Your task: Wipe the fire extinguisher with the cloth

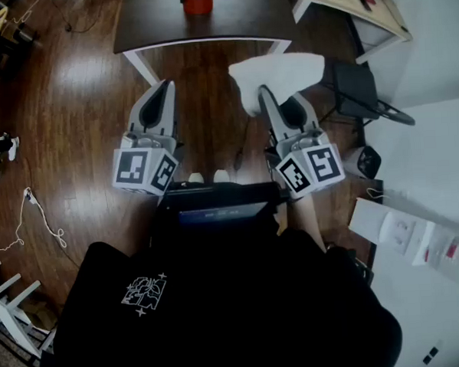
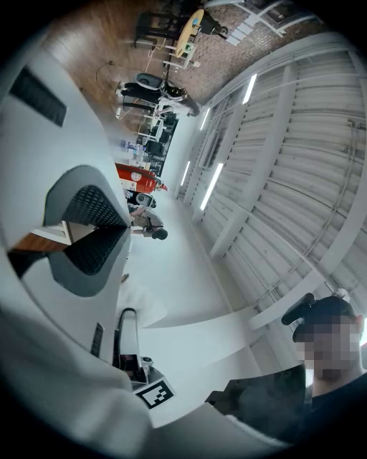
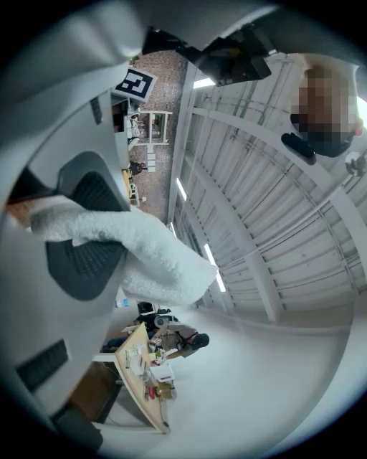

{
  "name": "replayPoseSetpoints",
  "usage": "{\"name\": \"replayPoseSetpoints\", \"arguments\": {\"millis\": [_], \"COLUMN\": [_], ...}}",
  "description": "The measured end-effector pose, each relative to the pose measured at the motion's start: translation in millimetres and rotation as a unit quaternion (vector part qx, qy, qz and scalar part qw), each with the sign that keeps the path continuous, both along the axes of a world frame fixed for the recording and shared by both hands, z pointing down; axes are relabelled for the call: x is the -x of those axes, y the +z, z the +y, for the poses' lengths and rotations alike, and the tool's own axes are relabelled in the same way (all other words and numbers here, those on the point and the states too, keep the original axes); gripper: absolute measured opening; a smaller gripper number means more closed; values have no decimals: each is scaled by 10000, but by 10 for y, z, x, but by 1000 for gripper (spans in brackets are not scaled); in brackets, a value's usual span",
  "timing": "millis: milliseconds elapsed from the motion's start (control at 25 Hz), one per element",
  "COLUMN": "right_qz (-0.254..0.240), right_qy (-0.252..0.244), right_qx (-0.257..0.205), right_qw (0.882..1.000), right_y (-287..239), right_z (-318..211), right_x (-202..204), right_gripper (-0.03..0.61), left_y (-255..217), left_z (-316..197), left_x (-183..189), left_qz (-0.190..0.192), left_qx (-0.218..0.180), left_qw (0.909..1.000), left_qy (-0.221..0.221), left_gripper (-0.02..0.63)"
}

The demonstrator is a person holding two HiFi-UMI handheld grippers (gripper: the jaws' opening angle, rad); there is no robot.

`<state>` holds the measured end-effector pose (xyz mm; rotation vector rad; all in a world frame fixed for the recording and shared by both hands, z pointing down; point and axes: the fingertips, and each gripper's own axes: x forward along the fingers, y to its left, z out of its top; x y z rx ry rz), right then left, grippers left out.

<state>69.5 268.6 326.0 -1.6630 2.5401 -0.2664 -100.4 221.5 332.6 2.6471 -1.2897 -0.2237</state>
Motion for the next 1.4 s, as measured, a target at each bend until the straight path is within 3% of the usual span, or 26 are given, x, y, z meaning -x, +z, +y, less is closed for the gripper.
{"name": "replayPoseSetpoints", "arguments": {"millis": [400, 680, 880, 1400], "right_qz": [17, 53, 54, 40], "right_qy": [-233, -294, -202, 147], "right_qx": [64, 101, 128, 180], "right_qw": [9997, 9995, 9997, 9997], "right_y": [86, 149, 218, 175], "right_z": [-104, -510, -987, -2740], "right_x": [-185, -184, -203, -65], "right_gripper": [117, 117, 117, 117], "left_y": [101, 160, 237, 248], "left_z": [-37, -434, -943, -2828], "left_x": [-231, -248, -306, -289], "left_qz": [-13, -30, -12, 26], "left_qx": [101, 121, 158, 286], "left_qw": [9999, 9998, 9999, 9989], "left_qy": [-117, -152, -40, 376], "left_gripper": [0, 0, 0, 0]}}
